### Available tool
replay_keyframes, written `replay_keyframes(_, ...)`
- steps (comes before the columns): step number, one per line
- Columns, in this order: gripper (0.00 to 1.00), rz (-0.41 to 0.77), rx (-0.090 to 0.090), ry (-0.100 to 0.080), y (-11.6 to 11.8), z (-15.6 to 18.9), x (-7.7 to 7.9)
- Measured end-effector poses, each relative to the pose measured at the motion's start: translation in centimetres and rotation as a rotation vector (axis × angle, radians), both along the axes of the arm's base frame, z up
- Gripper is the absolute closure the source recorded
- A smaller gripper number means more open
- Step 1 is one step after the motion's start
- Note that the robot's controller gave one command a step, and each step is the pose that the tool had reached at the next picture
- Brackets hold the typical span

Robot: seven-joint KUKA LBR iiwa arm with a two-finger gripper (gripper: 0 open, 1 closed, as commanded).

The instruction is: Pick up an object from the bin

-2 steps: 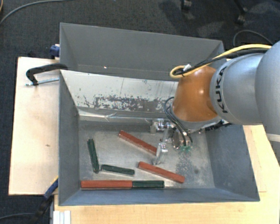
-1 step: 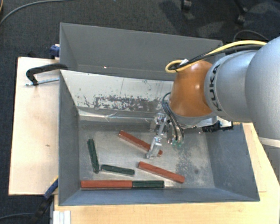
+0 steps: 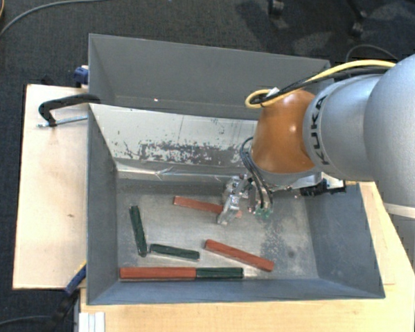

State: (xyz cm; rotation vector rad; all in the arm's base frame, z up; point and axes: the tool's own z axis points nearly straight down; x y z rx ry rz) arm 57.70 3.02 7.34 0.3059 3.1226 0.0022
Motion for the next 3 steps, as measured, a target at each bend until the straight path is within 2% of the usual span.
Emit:
replay_keyframes(1, 1.0, -0.014, 0.002, -0.008, 2.6, 9.6, -1.6)
replay_keyframes(2, 1.0, 0.131, -0.002, -0.011, -0.4, 24.2, -2.9)
replay_keyframes(3, 1.0, 0.951, -0.005, -0.005, 1.7, 24.3, -0.3)
